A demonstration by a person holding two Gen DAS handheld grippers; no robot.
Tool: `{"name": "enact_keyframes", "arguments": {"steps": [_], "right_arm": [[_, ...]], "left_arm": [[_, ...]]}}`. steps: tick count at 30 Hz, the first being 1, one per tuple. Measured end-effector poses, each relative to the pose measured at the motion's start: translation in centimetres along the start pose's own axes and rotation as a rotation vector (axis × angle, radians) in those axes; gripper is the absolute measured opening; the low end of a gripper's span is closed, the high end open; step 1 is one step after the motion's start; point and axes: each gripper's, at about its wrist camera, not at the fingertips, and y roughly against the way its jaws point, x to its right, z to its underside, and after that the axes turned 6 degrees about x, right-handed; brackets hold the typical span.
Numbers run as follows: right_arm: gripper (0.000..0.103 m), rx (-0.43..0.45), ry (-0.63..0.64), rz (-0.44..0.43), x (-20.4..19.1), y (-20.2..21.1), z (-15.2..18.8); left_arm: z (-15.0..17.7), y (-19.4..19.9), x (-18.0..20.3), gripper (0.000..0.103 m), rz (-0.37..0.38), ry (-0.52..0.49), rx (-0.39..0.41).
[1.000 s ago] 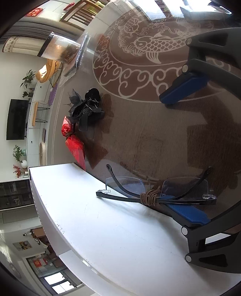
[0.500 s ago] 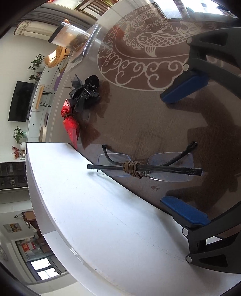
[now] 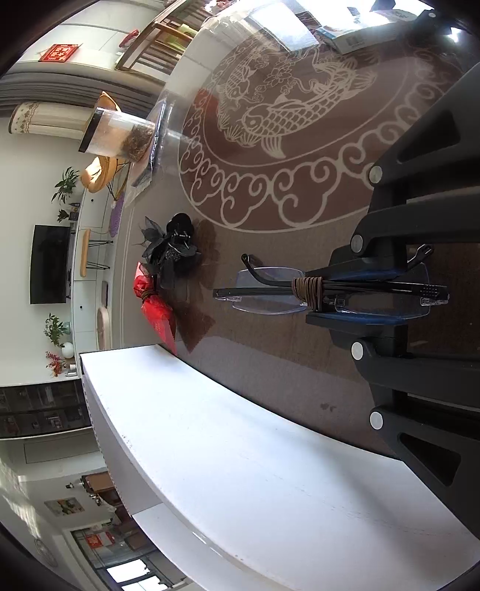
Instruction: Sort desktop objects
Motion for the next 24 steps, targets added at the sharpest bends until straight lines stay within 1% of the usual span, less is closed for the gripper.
{"name": "enact_keyframes", "arguments": {"steps": [2, 4, 6, 7, 8, 9, 10, 11, 13, 14, 15, 17, 24], "right_arm": [[0.053, 0.0, 0.0, 0.0, 0.0, 0.0, 0.0], [0.053, 0.0, 0.001, 0.001, 0.0, 0.0, 0.0], [0.056, -0.001, 0.002, 0.007, 0.0, 0.0, 0.0], [0.058, -0.002, -0.001, 0.013, 0.1, -0.1, 0.0], [0.075, -0.007, -0.004, 0.015, 0.1, -0.2, 0.0], [0.09, -0.017, -0.002, 0.012, 0.1, -0.4, 0.0], [0.092, -0.025, 0.006, 0.007, 0.0, -0.5, 0.0], [0.092, -0.031, 0.02, 0.007, -0.3, -0.6, 0.0], [0.094, -0.026, 0.04, 0.009, -0.7, -0.5, 0.1], [0.096, -0.027, 0.047, 0.01, -0.8, -0.6, 0.1], [0.098, -0.027, 0.05, 0.016, -0.9, -0.6, 0.1], [0.099, -0.028, 0.052, 0.024, -0.9, -0.6, 0.1], [0.102, -0.038, 0.037, 0.022, -0.5, -0.8, 0.2]], "left_arm": [[2.4, 2.3, 0.4, 0.014, 0.025, 0.001, -0.002], [4.6, 4.4, 1.2, 0.014, 0.024, -0.025, 0.013], [5.9, 5.5, 1.6, 0.018, 0.013, -0.038, 0.016], [6.2, 5.8, 1.5, 0.021, 0.021, -0.029, 0.016], [6.4, 6.0, 1.6, 0.037, 0.029, -0.026, 0.014], [6.5, 5.9, 1.7, 0.064, 0.02, -0.034, 0.006], [6.4, 5.7, 1.7, 0.076, -0.011, -0.035, -0.007], [6.3, 5.6, 1.6, 0.084, -0.038, -0.031, -0.011], [6.3, 5.3, 1.2, 0.084, -0.032, -0.007, -0.021], [6.3, 5.1, 1.0, 0.087, -0.025, 0.008, -0.03], [6.4, 5.0, 0.7, 0.095, -0.025, 0.021, -0.037], [6.3, 4.6, 0.5, 0.103, -0.038, 0.036, -0.059], [6.4, 4.6, 0.5, 0.103, -0.041, 0.035, -0.058]]}}
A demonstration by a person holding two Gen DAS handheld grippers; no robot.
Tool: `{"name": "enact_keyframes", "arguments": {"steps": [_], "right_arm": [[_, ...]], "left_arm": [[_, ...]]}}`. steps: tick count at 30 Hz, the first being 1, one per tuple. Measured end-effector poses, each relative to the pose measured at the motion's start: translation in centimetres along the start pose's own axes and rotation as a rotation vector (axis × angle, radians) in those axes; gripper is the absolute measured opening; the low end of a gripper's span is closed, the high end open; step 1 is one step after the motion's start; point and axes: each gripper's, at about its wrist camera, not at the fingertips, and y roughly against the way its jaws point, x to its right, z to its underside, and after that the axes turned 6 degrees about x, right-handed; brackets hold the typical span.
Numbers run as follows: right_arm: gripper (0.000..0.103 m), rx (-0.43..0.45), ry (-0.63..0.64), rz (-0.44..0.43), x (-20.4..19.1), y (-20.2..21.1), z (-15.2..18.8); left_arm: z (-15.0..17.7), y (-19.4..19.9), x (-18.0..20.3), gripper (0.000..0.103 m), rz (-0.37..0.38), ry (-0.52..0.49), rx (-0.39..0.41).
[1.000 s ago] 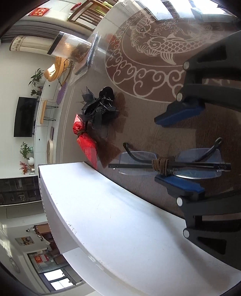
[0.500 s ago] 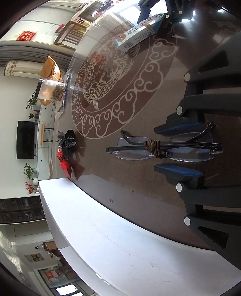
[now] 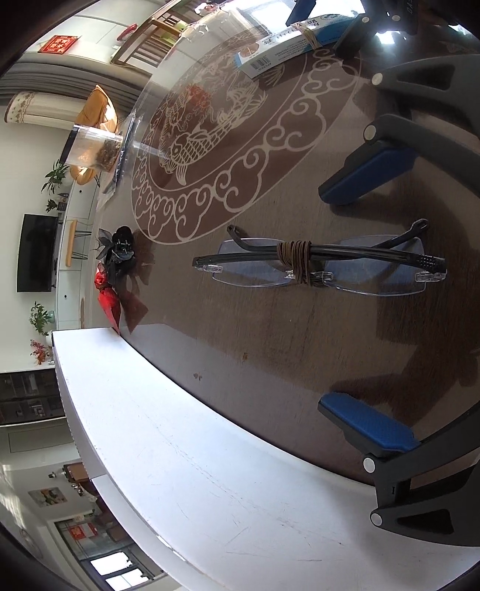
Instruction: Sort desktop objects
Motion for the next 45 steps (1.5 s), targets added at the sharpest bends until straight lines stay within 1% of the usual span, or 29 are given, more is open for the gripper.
{"name": "enact_keyframes", "arguments": {"steps": [29, 32, 35, 38, 41, 43, 44, 45], "right_arm": [[0.103, -0.013, -0.025, -0.024, 0.3, -0.3, 0.0], [0.103, -0.013, -0.026, -0.026, 0.3, -0.3, 0.0], [0.103, -0.012, -0.03, -0.032, 0.4, -0.3, -0.1], [0.103, -0.011, -0.035, -0.038, 0.4, -0.3, -0.1], [0.103, -0.045, -0.004, -0.048, 0.1, -0.8, -0.7], [0.103, -0.099, 0.016, -0.068, 0.1, -1.4, -1.6], [0.101, -0.119, 0.017, -0.079, 0.2, -1.7, -2.0], [0.09, -0.13, 0.02, -0.081, 0.2, -1.8, -2.3]], "left_arm": [[0.0, -0.1, 0.1, 0.103, 0.0, 0.002, 0.0], [0.0, 0.0, 0.0, 0.103, 0.008, -0.001, -0.004], [0.0, 0.1, -0.1, 0.103, 0.034, -0.022, -0.013], [0.2, 0.2, 0.0, 0.103, 0.04, -0.036, -0.015], [0.3, 0.3, -0.1, 0.103, 0.054, -0.055, -0.021], [0.0, 0.0, -0.1, 0.103, 0.063, -0.068, -0.035], [-0.3, -0.2, -0.1, 0.103, 0.065, -0.073, -0.045], [-0.6, -0.2, -0.1, 0.088, 0.074, -0.084, -0.043]]}}
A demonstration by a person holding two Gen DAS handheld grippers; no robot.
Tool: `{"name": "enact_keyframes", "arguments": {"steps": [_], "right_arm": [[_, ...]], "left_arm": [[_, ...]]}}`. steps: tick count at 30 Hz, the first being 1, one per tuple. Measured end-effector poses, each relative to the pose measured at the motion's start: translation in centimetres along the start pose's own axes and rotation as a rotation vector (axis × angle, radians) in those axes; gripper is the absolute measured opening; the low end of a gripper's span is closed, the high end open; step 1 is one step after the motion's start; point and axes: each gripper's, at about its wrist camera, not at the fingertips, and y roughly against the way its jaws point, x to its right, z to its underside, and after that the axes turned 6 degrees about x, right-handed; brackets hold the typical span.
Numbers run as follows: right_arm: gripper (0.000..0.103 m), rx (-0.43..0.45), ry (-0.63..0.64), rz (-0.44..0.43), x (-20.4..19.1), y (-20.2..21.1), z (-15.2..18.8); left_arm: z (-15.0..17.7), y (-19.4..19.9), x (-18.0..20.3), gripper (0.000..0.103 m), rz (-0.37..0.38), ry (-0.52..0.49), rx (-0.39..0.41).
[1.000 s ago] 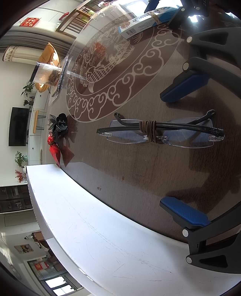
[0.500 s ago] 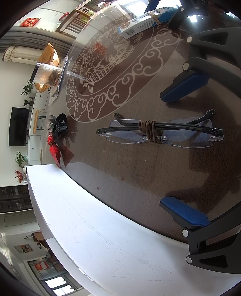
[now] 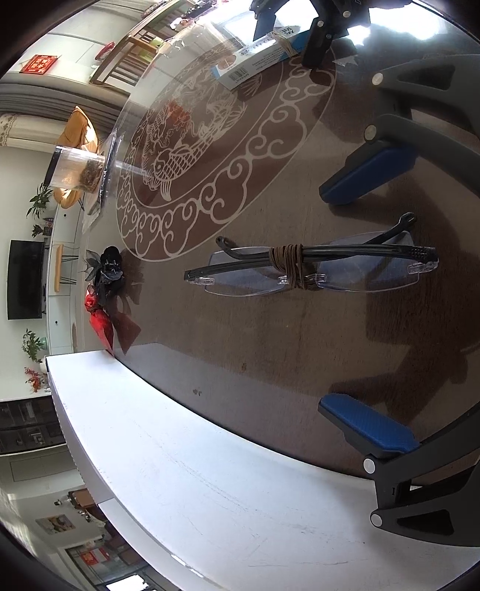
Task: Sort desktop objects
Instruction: 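Carry the box and glasses over the cork enclosure with both grippers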
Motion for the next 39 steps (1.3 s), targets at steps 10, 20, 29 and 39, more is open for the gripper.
{"name": "enact_keyframes", "arguments": {"steps": [10, 20, 29, 39], "right_arm": [[0.043, 0.114, -0.044, -0.058, 0.0, 6.2, 0.0], [0.043, 0.191, 0.052, -0.139, -5.3, 8.5, -5.6], [0.043, 0.354, 0.234, -0.359, -20.7, 9.7, -20.6], [0.043, 0.223, 0.42, -0.315, -35.5, -2.8, -25.7]], "left_arm": [[0.9, 5.9, -1.9, 0.01, 0.18, 0.068, 0.151], [-0.9, 15.4, -5.0, 0.01, 0.195, 0.127, 0.271], [-2.9, 15.9, -20.4, 0.01, -0.067, 0.347, 0.224], [-1.5, 10.0, -24.5, 0.016, -0.134, 0.404, 0.025]]}}
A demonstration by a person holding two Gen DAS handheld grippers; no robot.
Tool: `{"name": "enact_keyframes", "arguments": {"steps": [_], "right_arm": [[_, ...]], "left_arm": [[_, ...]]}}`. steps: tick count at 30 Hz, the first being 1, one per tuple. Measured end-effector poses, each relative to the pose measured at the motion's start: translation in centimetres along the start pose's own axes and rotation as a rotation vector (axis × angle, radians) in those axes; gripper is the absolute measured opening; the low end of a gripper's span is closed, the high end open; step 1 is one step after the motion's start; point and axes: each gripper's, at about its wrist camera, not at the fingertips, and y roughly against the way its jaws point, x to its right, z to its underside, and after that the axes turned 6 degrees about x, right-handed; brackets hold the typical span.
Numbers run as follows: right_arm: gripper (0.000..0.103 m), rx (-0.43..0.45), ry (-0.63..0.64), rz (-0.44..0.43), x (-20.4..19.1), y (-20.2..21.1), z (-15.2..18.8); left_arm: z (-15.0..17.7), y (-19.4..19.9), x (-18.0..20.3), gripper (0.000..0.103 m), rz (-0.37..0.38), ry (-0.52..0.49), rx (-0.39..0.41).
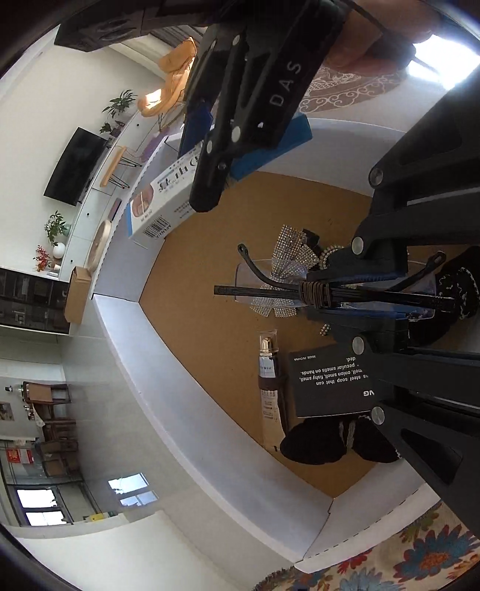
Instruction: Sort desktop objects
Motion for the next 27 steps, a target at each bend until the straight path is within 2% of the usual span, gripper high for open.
{"name": "enact_keyframes", "arguments": {"steps": [1, 2, 3, 4, 5, 10, 12, 15, 19, 20, 21, 24, 27], "right_arm": [[0.044, -0.033, -0.007, 0.006, 0.2, -1.3, 0.6], [0.048, -0.061, -0.025, 0.013, 0.5, -2.4, 1.2], [0.063, -0.078, -0.051, 0.013, 0.9, -3.0, 2.0], [0.072, -0.078, -0.084, 0.004, 1.4, -3.2, 2.4], [0.084, -0.057, -0.119, -0.008, 2.1, -2.8, 2.8], [0.088, 0.124, -0.224, -0.029, 4.6, 3.5, 4.5], [0.102, 0.205, -0.232, 0.014, 5.6, 7.1, 6.3], [0.103, 0.273, -0.226, 0.116, 7.1, 12.2, 10.2], [0.103, 0.21, -0.215, 0.275, 10.0, 16.7, 18.1], [0.103, 0.18, -0.227, 0.311, 11.1, 17.8, 20.7], [0.103, 0.15, -0.242, 0.345, 11.8, 18.6, 23.0], [0.103, 0.036, -0.3, 0.421, 14.2, 20.4, 29.7], [0.103, -0.04, -0.381, 0.464, 16.2, 21.9, 34.4]], "left_arm": [[0.2, -0.4, 0.1, 0.02, -0.023, -0.005, -0.017], [0.3, -0.8, 0.2, 0.039, -0.045, -0.01, -0.03], [0.5, -1.1, 0.3, 0.065, -0.063, -0.013, -0.033], [0.7, -1.0, 0.3, 0.074, -0.082, -0.017, -0.024], [0.8, -0.6, 0.5, 0.076, -0.106, -0.026, 0.002], [1.6, 2.8, 1.8, 0.076, -0.141, -0.014, 0.158], [2.3, 4.9, 3.1, 0.076, -0.123, -0.017, 0.24], [3.5, 7.7, 6.3, 0.077, -0.056, -0.05, 0.327], [4.8, 11.2, 11.7, 0.079, 0.068, -0.146, 0.406], [5.2, 12.0, 13.2, 0.082, 0.097, -0.173, 0.42], [5.6, 12.7, 14.6, 0.09, 0.126, -0.2, 0.432], [7.1, 14.6, 18.7, 0.1, 0.212, -0.273, 0.47], [8.8, 14.6, 22.8, 0.101, 0.301, -0.346, 0.436]]}}
